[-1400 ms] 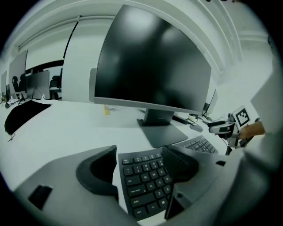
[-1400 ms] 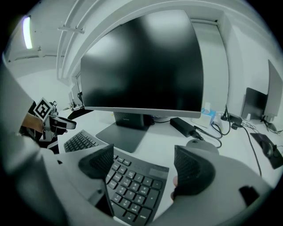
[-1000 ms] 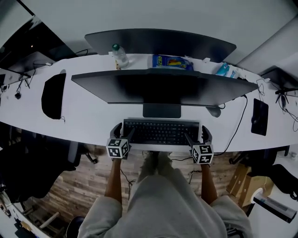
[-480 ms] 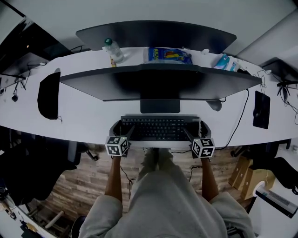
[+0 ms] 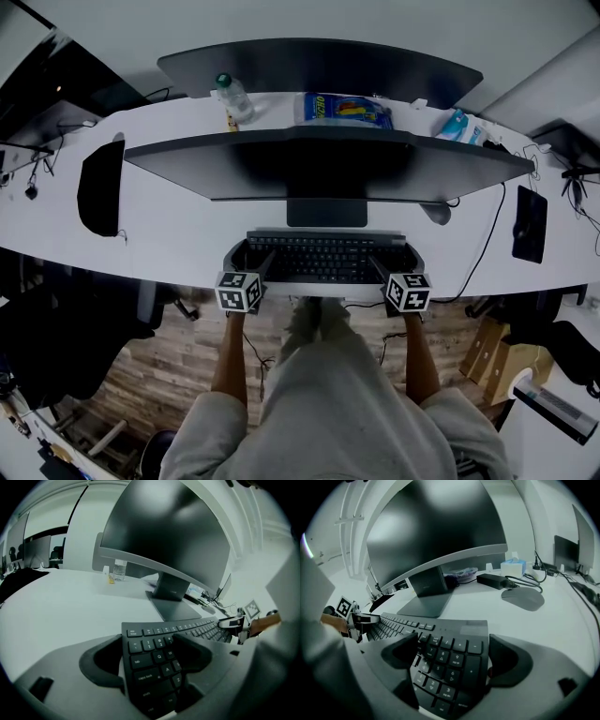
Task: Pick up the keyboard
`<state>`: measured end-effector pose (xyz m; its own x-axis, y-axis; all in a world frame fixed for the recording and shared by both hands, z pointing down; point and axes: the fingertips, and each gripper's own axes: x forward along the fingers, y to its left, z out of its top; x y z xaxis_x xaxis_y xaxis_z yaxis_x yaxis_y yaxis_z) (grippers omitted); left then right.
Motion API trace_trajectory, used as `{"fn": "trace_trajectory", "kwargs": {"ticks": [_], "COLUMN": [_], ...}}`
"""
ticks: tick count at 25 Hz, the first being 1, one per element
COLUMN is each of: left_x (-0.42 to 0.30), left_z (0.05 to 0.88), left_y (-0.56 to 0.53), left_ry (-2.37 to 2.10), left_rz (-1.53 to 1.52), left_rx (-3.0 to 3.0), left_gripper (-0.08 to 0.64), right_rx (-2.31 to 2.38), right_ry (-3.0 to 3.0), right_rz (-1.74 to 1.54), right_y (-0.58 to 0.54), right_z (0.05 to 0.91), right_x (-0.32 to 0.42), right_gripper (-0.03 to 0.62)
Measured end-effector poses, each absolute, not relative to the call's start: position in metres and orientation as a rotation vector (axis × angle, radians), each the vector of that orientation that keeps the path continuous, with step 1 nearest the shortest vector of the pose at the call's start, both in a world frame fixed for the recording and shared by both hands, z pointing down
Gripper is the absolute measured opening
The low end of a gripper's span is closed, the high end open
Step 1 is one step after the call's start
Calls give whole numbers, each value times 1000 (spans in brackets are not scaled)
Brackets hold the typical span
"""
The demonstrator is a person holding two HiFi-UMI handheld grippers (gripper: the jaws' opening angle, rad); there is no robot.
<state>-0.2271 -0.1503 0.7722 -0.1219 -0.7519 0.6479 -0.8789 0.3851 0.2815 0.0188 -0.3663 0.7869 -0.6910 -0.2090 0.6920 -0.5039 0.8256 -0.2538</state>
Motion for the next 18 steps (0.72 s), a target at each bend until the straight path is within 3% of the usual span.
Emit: {"fn": "trace_trajectory", "kwargs": {"ticks": [18], "left_x": [-228], "left_z": [773], "left_y": [-152], "left_ry": [-1918], "left_rz": [184], "left_rx": [1343], "left_gripper": [322], "right_rx": [559], "right_ry": [-2300], "right_rz": [616], "right_y": [-369], "right_z": [789], "right_x": [17], "right_gripper": [451]}}
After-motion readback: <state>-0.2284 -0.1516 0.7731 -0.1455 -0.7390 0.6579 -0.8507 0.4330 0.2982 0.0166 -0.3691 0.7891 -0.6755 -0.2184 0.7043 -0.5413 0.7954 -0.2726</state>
